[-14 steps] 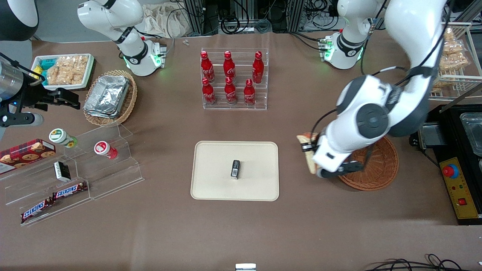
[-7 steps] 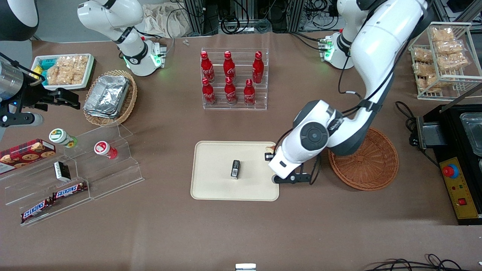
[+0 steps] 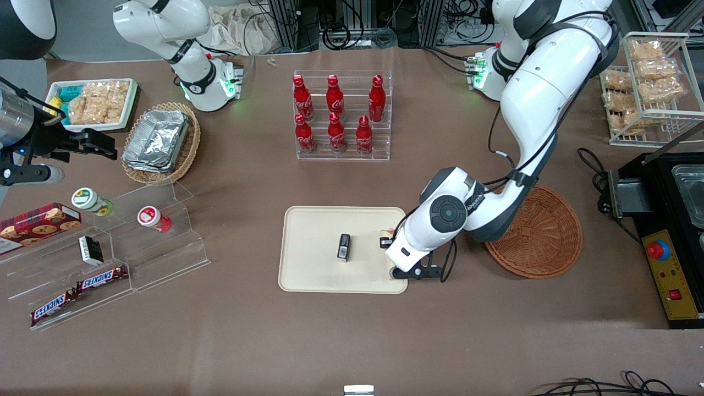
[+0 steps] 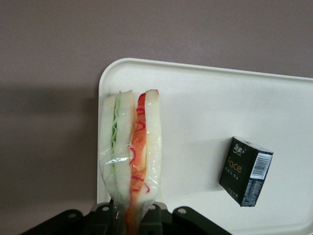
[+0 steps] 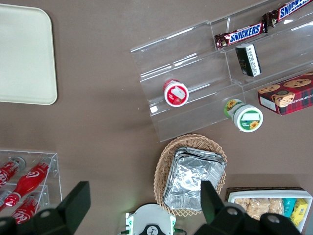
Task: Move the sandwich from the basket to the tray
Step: 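Lower the sandwich onto the tray beside the black box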
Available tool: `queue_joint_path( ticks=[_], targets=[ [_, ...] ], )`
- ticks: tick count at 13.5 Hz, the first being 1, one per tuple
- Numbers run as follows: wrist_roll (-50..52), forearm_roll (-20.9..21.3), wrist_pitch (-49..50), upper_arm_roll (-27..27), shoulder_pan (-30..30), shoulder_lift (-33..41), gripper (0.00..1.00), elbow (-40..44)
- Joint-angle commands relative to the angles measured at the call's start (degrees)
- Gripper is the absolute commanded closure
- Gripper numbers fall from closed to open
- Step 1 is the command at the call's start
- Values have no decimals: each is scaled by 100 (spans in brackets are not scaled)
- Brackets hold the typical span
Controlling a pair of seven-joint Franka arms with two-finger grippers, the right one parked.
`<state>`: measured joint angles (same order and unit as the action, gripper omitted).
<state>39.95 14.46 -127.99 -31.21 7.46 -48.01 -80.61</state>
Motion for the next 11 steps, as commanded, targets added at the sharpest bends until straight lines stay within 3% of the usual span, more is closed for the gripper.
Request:
queue_joint_path(
  ticks=[1,7,8,10,11],
  targets=[
    [83,153,11,28,159,-156,97,221],
    [180,144,-94,589,703,-200,84,221],
    [188,144,-146,608,765,-244,69,221],
    [328,144,-357,634,783,-271,9,229],
    [329,144,-410,634,774,-271,0,221]
  ],
)
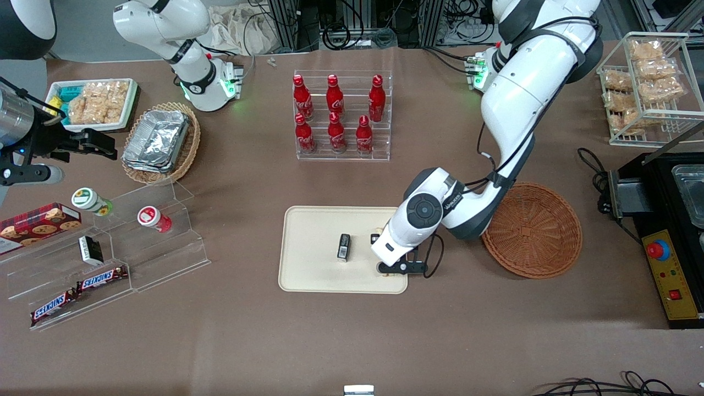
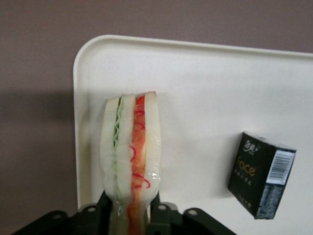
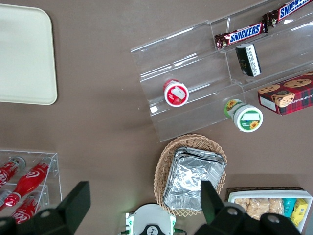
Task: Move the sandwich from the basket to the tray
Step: 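Lower the sandwich onto the tray beside the black box, then open the left gripper and raise it off the sandwich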
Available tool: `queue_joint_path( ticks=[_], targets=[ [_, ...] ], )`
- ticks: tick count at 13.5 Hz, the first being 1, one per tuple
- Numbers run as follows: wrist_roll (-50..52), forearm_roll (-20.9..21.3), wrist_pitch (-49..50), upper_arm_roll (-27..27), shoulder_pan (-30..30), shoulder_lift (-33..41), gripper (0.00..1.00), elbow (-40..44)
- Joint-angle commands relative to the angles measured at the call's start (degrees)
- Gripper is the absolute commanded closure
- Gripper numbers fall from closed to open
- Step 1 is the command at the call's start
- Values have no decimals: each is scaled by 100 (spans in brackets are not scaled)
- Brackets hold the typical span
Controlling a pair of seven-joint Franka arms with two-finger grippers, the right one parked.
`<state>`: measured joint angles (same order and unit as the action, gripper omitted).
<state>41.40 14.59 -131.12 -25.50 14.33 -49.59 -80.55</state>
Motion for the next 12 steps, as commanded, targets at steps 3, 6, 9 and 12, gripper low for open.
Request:
queue_joint_path(
  ticks=[3,6,9,12],
  targets=[
    [132,123,-81,62,18,-16,0,224],
    [132,35,749,36,-202,501,0,206],
    [97,44,2367,36,-395,1457,0,110],
    [-209,9,2636,62,-658,2433,1,-678]
  ],
)
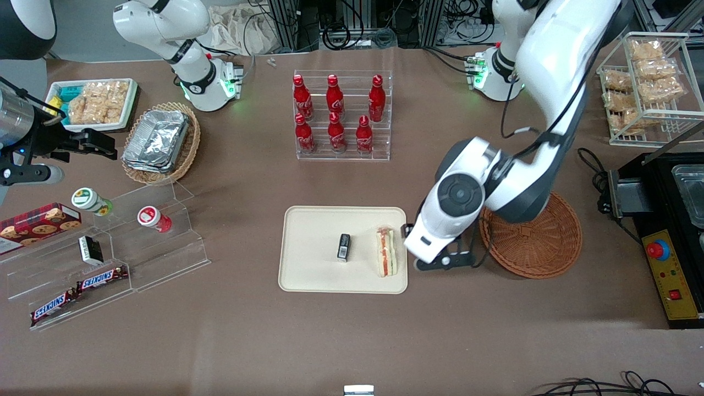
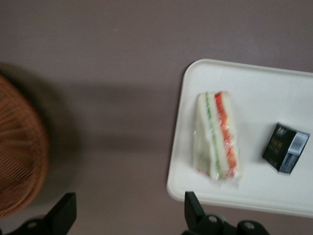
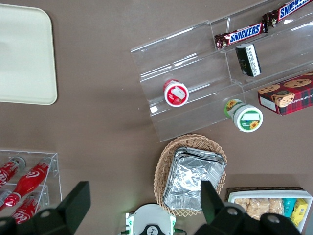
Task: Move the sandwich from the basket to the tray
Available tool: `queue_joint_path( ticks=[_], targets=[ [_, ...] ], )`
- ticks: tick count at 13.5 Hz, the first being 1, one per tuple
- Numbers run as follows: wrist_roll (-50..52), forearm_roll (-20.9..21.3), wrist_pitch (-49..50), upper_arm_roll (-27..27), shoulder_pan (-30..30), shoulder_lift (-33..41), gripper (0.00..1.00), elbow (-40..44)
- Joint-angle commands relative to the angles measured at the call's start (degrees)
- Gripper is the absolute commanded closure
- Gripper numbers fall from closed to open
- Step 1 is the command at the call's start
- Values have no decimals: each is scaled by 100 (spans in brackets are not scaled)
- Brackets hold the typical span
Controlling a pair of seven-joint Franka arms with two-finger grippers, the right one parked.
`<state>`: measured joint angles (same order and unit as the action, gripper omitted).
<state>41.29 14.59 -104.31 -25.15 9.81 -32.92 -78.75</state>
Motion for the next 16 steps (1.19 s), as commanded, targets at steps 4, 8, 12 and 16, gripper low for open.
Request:
queue_joint_path(
  ticks=[4,8,12,16],
  targets=[
    [-1996,-1121,-46,1149,-173,2303,0,-2018],
    [-3309,-1442,-273,2320,12,3641,0,-3284],
    [-3900,-1407,-204,2822,-40,3715,0,-3051],
    [-4198,-1336,699,2805,-286,2960,0,-1673]
  ],
)
